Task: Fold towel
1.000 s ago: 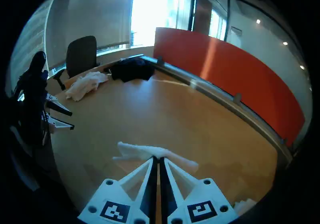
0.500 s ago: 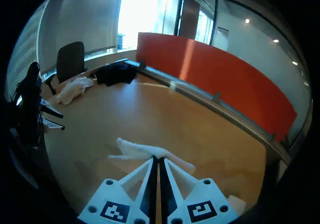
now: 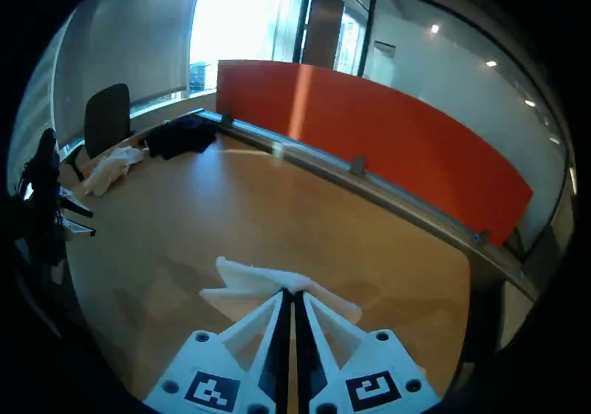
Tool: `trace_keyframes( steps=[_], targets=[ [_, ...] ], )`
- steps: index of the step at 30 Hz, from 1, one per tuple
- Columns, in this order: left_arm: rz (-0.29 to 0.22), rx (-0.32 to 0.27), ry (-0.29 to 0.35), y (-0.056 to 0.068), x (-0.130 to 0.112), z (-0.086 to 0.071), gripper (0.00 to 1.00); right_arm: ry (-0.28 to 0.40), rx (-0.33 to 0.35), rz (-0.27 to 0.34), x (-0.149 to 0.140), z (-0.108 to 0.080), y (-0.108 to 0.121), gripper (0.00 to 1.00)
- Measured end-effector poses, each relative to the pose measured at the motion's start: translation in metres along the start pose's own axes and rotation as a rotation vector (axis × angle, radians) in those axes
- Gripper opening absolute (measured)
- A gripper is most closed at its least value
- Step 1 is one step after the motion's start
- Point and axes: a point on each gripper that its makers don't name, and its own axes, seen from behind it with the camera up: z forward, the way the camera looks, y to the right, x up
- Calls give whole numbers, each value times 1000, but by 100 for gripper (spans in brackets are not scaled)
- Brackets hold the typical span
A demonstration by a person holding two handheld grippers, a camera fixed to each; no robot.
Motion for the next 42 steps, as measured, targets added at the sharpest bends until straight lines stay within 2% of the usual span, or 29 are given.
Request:
trace_keyframes(
  steps=[15,24,34,42],
  targets=[
    [11,7,-15,7,1,2,85,-53,-87,31,-27,-12,86,6],
    [18,13,-23,11,1,4,85,-76,-132,49,-38,-18,130,6],
    [24,13,-29,18,1,6,85,-104,-164,49,-46,-24,163,6],
    [30,8,-30,24,2,6,84,-121,-174,61,-56,-30,171,6]
  ],
)
